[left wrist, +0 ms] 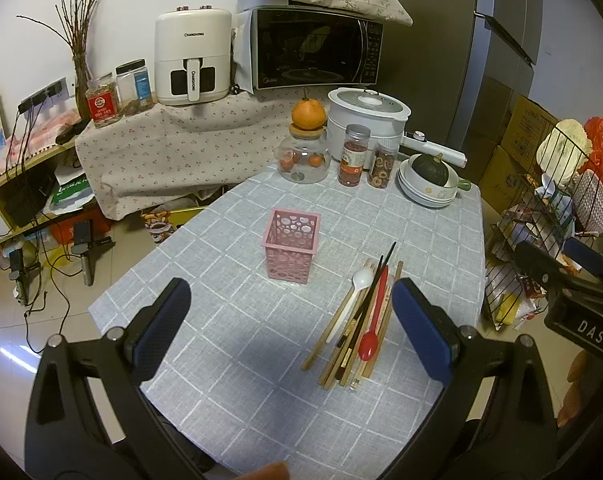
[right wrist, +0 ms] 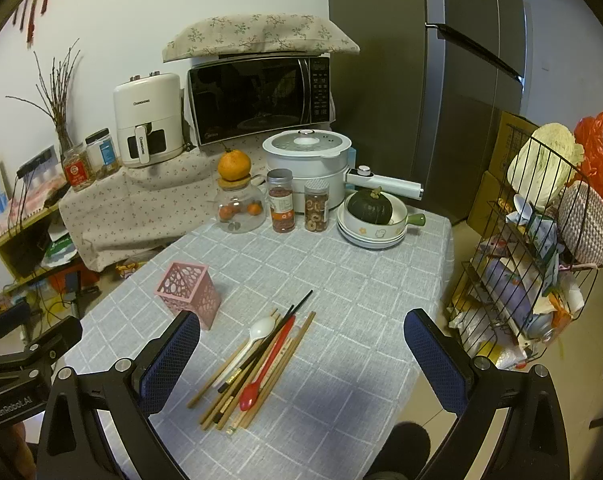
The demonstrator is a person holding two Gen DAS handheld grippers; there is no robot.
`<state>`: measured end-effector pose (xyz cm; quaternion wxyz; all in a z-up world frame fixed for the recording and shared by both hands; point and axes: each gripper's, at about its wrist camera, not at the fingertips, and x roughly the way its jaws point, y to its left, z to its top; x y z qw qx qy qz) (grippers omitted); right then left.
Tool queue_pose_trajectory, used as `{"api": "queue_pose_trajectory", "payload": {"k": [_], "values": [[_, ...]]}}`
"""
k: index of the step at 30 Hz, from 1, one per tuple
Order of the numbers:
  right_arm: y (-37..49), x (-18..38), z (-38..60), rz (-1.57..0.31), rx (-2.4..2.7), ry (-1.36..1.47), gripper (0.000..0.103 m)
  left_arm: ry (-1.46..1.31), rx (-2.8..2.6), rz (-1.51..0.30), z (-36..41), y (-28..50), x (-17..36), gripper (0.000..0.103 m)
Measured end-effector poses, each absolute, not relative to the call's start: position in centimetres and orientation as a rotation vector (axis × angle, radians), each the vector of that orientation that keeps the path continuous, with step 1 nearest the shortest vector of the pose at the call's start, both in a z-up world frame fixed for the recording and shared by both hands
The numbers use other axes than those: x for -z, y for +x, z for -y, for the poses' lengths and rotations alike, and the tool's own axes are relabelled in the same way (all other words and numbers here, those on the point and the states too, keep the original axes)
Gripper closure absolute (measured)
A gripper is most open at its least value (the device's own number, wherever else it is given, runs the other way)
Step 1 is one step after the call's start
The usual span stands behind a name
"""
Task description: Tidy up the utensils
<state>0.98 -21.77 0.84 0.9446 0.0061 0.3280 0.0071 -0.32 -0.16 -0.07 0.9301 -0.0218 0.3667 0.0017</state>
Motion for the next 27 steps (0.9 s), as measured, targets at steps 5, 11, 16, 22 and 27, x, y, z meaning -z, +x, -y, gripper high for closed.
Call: {"api": "queue_pose_trajectory", "payload": {"k": [5,11,16,22,27], "values": [[1.02,-0.80,21.72,-0.670,-0.015,0.012,0.000,-0.043,-0.003,-0.753,0.14,-0.30,0.05,0.003],[1.02,-0.77,21.72,-0.670,-0.016,0.013,0.000,-0.045,-0.002,-0.752,0.10,-0.29,0.08,0.003],[0.74,-0.25,21.56,-0.670,-0.017,0.014,0.000,-0.045,-0.002,-0.753,0.12,-0.30,0.08,0.003],[0.84,-0.37,21.60,-0.671,-0.017,0.015,0.000,-0.045,-0.002,-0.753,0.17,-0.32,-0.02,0.003],[0.93,-0.50,21.70,-0.673,-0.017,0.015,0.000,-0.044,-0.001,-0.753,0.19,-0.37,-0.04,0.003]]}}
